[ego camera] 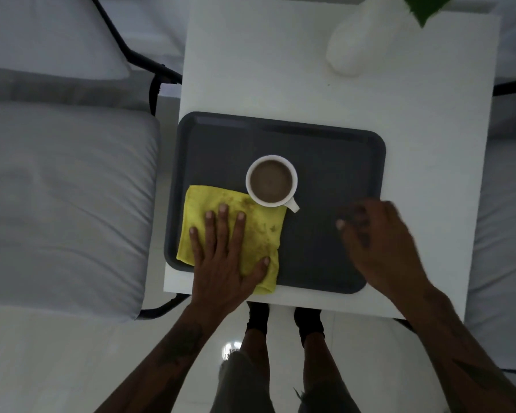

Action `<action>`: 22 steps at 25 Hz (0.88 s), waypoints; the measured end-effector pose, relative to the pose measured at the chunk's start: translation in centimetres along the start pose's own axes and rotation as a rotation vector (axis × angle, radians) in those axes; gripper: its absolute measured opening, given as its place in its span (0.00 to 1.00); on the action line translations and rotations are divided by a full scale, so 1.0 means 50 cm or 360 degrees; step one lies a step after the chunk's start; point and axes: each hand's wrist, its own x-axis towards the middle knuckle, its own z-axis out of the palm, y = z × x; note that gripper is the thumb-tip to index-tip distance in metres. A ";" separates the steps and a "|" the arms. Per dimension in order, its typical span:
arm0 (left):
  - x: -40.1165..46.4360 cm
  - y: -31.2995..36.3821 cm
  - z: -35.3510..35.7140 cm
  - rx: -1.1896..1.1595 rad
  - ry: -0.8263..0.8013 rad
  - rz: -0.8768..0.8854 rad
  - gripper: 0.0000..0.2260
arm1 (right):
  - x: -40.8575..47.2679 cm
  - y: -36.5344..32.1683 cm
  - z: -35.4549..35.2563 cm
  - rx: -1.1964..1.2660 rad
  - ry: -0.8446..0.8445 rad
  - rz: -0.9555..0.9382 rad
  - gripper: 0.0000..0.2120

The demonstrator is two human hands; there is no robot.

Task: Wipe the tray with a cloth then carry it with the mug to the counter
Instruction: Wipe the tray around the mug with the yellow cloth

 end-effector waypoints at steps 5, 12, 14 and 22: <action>-0.001 0.052 0.003 -0.0098 -0.0017 -0.0049 0.41 | 0.037 -0.098 0.073 0.0480 -0.0337 0.0169 0.13; 0.002 0.096 0.008 -0.0218 0.0019 -0.0109 0.40 | 0.056 -0.071 0.085 0.1114 -0.0303 0.0417 0.08; 0.001 0.093 0.006 -0.0280 0.0034 -0.0113 0.42 | 0.054 -0.070 0.083 0.1165 -0.0277 0.0380 0.09; -0.007 0.026 -0.044 -0.0961 0.0078 0.0015 0.38 | -0.010 -0.066 0.036 0.1086 -0.0302 0.0170 0.08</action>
